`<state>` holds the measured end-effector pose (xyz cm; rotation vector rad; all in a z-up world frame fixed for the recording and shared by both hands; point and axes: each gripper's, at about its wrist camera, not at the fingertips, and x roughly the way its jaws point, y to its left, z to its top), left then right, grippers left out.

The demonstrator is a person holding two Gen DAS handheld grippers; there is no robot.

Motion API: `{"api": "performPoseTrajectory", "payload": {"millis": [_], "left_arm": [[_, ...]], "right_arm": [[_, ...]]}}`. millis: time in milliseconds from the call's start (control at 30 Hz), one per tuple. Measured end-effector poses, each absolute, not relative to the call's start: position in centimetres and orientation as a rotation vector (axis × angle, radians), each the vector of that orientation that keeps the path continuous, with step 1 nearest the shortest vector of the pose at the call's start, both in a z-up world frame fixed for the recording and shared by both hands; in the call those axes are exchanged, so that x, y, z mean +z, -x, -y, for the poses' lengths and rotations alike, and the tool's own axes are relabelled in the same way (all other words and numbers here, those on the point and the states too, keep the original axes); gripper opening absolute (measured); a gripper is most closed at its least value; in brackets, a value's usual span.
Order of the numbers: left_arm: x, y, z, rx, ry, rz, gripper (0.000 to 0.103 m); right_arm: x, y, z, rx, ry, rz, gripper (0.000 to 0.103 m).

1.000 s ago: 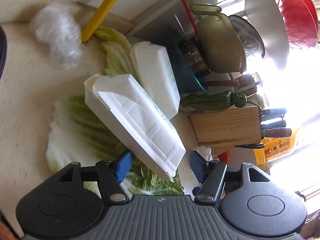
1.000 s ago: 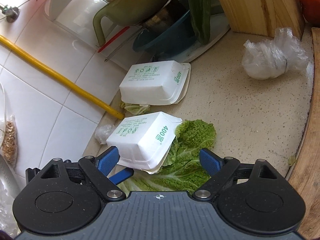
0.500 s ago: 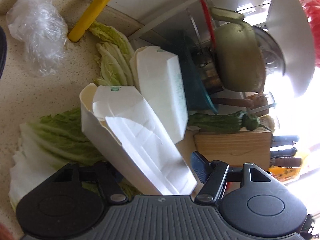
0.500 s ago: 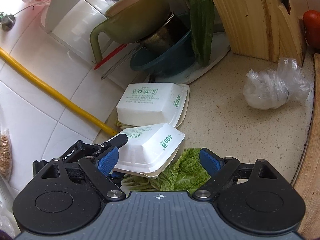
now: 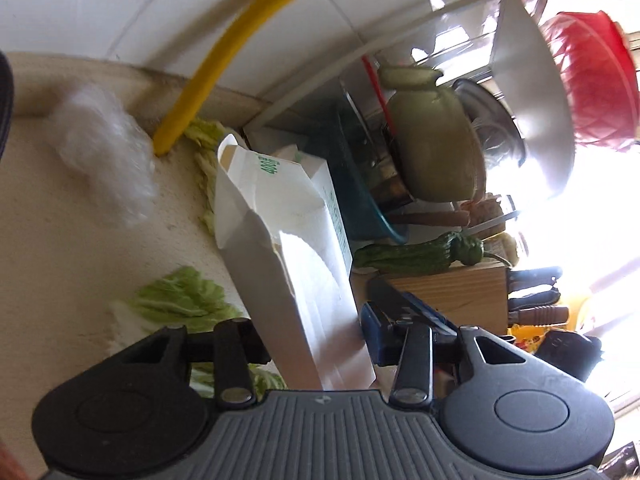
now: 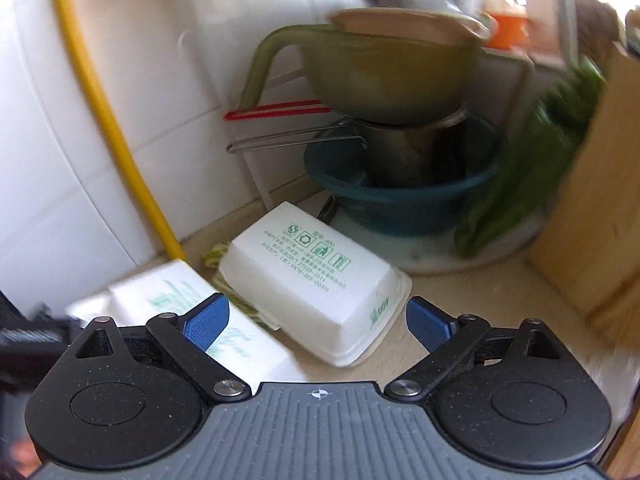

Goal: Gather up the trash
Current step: 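Grasp a white foam box with the left gripper while the right grasps another foam box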

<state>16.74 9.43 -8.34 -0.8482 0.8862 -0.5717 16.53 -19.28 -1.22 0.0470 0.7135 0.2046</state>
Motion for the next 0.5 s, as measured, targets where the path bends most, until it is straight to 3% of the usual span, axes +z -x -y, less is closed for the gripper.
{"api": "performPoseTrajectory", "payload": {"millis": [267,500], "left_arm": [[-8.4,-14.3,-14.2,-0.510,0.866,-0.843,0.039],[-10.4,-14.5,-14.7,-0.497,0.899,-0.877,0.038]], "right_arm": [[-5.2,-16.3,11.1,0.207,0.507,-0.650,0.102],[-7.9,-19.0,8.0,0.117,0.632,-0.601,0.102]]}}
